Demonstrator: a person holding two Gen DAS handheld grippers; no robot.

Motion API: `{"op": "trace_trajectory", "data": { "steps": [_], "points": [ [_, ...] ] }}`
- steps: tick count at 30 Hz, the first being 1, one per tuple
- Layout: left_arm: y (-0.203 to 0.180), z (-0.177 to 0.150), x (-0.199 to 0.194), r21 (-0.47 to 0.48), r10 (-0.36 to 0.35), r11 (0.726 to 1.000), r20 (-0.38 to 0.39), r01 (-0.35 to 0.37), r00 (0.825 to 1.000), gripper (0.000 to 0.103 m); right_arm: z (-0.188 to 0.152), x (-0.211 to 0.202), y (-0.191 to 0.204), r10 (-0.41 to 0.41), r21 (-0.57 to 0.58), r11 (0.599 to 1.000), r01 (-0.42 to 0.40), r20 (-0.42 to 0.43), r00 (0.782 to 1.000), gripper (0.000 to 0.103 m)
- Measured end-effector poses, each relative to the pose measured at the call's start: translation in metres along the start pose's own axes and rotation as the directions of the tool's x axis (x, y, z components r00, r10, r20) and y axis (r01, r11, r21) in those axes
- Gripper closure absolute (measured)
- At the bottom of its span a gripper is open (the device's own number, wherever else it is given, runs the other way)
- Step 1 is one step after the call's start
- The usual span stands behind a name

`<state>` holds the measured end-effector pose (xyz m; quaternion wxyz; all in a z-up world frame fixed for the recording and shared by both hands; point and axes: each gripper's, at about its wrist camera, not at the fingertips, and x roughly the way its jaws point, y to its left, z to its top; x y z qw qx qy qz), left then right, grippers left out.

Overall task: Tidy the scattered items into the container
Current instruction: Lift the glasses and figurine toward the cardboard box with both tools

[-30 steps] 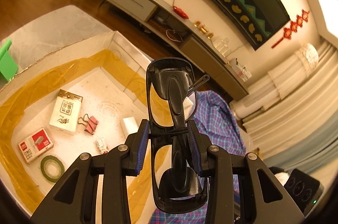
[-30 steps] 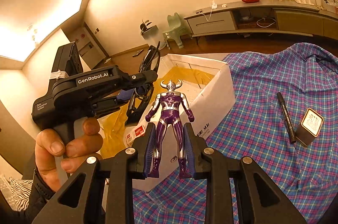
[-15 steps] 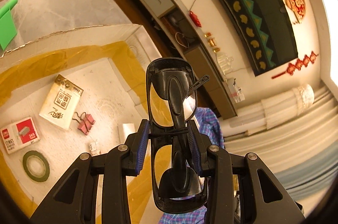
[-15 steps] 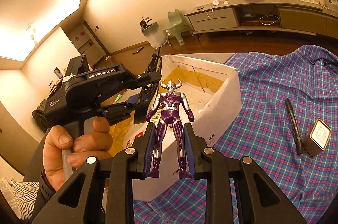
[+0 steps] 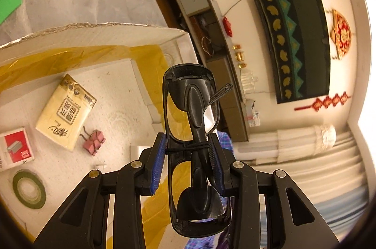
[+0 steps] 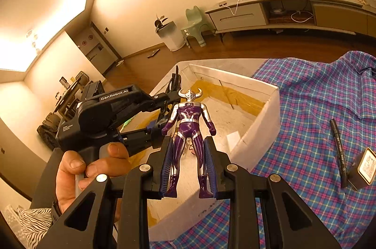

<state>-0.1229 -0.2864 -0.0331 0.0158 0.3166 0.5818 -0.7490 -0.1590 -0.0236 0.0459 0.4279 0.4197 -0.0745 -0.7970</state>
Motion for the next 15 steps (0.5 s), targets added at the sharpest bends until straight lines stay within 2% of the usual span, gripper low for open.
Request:
{"op": "trace_trajectory", "data": {
  "steps": [8, 15],
  "points": [
    [0.009, 0.011, 0.014, -0.054, 0.014, 0.998, 0.011, -0.014, 1.0, 0.065, 0.015, 0.023, 0.002, -0.026, 0.008, 1.0, 0.026, -0.023, 0.999, 0.075],
    [0.017, 0.019, 0.022, -0.085, 0.066, 0.994, 0.019, -0.065, 0.998, 0.065, 0.026, 0.038, 0.0, -0.082, -0.022, 0.996, 0.081, -0.05, 0.995, 0.075]
  ]
}}
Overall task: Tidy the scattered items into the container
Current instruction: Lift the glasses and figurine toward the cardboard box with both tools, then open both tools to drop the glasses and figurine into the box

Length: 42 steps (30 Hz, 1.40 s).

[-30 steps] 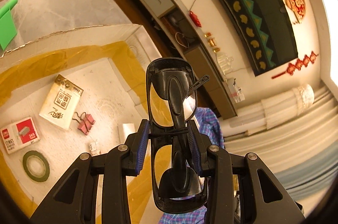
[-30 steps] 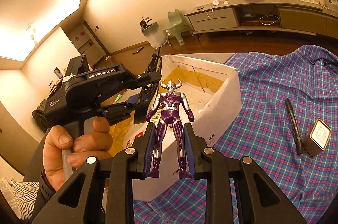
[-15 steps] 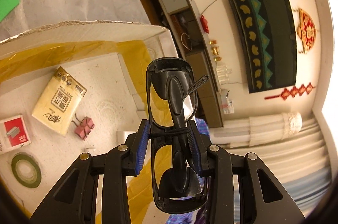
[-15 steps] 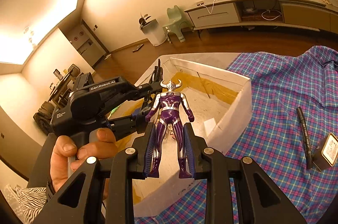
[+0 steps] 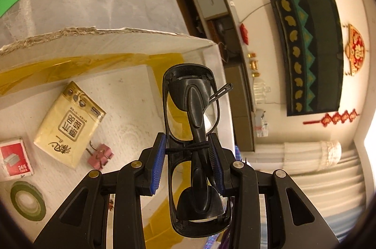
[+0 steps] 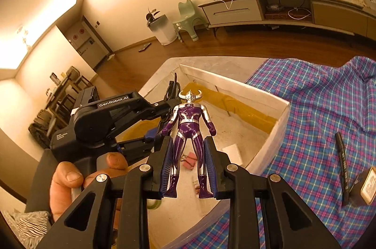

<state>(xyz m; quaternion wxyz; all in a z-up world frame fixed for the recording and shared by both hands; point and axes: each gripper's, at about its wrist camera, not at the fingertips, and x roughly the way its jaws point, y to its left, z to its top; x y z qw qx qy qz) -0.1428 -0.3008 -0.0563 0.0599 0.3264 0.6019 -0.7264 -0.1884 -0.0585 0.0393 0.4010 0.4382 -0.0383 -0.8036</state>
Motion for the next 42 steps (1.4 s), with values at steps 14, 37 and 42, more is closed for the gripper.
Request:
{"op": "trace_trajectory", "data": {
  "steps": [14, 37, 42],
  "points": [
    [0.011, 0.012, 0.017, -0.051, 0.079, 0.996, 0.01, -0.078, 0.997, 0.065, 0.023, 0.043, 0.007, -0.159, -0.179, 0.973, 0.144, -0.072, 0.985, 0.075],
    [0.0, 0.012, 0.012, 0.032, 0.134, 0.991, -0.023, -0.133, 0.991, 0.047, 0.002, 0.02, 0.02, -0.189, -0.251, 0.952, 0.175, -0.033, 0.981, 0.048],
    [-0.002, 0.005, 0.001, 0.068, 0.15, 0.987, -0.012, -0.148, 0.989, 0.047, -0.015, 0.0, 0.023, -0.142, -0.24, 0.962, 0.128, -0.046, 0.989, 0.047]
  ]
}}
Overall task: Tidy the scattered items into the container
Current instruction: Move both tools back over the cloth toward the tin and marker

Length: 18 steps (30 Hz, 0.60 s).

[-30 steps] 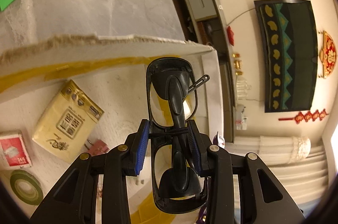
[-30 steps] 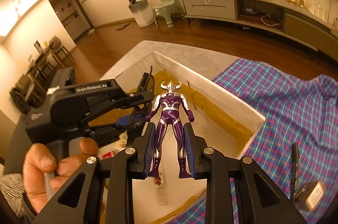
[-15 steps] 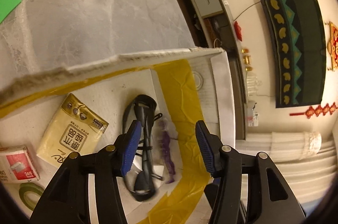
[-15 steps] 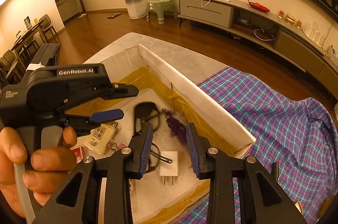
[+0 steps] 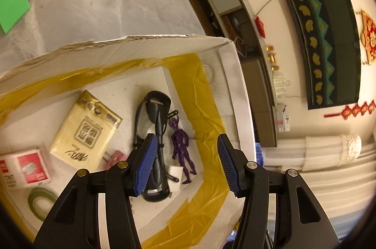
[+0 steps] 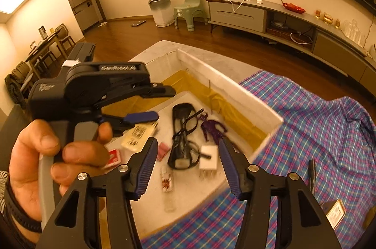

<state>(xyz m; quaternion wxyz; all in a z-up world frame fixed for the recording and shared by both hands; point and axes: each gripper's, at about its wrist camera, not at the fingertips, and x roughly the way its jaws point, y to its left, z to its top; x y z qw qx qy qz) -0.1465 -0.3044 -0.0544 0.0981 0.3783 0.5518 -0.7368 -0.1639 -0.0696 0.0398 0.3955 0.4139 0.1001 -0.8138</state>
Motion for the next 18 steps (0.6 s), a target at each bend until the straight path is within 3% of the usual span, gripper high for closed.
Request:
{"op": "trace_trajectory", "data": {
  "steps": [9, 13, 18],
  "points": [
    [-0.02, -0.04, -0.039, 0.164, 0.136, 0.973, 0.156, -0.162, 0.978, 0.047, -0.04, -0.034, 0.004, 0.078, -0.004, 0.997, -0.078, -0.007, 0.997, 0.045],
    [-0.042, -0.07, -0.057, 0.286, 0.165, 0.93, 0.235, -0.231, 0.958, 0.047, -0.063, -0.052, 0.005, 0.112, -0.008, 0.994, -0.112, -0.003, 0.994, 0.045],
    [-0.068, -0.104, -0.074, 0.419, 0.151, 0.866, 0.303, -0.274, 0.941, 0.047, -0.089, -0.074, 0.004, 0.144, -0.005, 0.99, -0.144, 0.014, 0.989, 0.046]
  ]
}}
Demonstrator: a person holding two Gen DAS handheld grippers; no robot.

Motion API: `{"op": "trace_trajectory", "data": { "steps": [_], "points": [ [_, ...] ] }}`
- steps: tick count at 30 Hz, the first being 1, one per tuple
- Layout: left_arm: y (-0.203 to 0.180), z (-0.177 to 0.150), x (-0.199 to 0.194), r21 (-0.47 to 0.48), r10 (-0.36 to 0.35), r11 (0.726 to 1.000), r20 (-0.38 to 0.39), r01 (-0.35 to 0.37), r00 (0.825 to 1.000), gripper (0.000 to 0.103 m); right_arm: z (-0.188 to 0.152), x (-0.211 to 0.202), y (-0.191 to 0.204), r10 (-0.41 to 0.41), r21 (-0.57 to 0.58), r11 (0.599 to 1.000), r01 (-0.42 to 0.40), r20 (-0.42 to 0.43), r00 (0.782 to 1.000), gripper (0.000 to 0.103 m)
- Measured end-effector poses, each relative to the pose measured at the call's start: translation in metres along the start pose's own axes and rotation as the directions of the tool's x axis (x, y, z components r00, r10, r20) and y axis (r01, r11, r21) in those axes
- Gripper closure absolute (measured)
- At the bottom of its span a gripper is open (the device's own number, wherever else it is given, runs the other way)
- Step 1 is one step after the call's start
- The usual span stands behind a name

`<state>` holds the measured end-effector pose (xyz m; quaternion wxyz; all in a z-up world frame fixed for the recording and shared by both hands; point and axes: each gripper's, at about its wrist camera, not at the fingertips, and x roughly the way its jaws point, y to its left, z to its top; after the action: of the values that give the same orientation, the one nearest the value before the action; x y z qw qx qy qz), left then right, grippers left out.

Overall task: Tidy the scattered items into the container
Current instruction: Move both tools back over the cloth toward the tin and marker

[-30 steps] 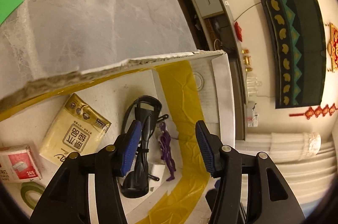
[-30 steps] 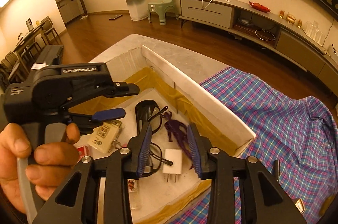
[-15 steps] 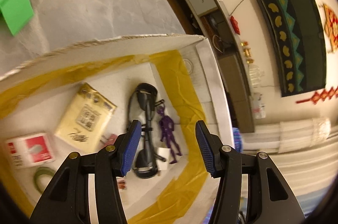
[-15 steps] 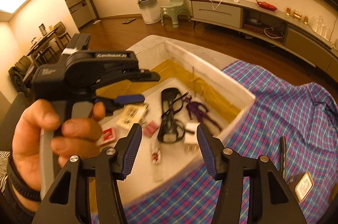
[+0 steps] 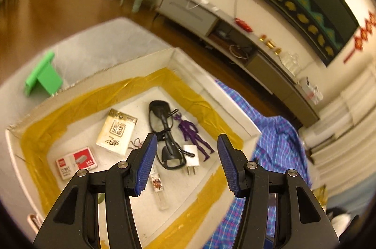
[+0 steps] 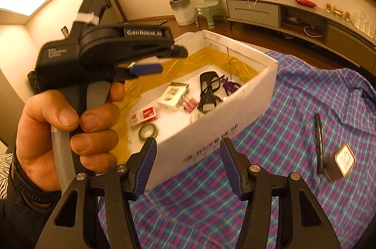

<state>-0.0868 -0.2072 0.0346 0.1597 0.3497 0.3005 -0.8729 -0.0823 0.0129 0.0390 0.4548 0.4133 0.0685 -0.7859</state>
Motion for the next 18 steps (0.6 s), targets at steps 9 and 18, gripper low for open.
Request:
{"op": "trace_trajectory", "data": {
  "steps": [9, 18],
  "points": [
    [-0.022, -0.022, -0.024, 0.137, 0.024, 0.99, 0.064, -0.032, 0.998, 0.047, -0.031, -0.022, 0.001, 0.096, 0.041, 0.994, -0.098, 0.043, 0.994, 0.045],
    [-0.036, -0.025, -0.033, 0.18, 0.023, 0.983, 0.096, -0.04, 0.995, 0.047, -0.046, -0.027, -0.006, 0.138, 0.095, 0.985, -0.144, 0.065, 0.988, 0.045]
  ]
}}
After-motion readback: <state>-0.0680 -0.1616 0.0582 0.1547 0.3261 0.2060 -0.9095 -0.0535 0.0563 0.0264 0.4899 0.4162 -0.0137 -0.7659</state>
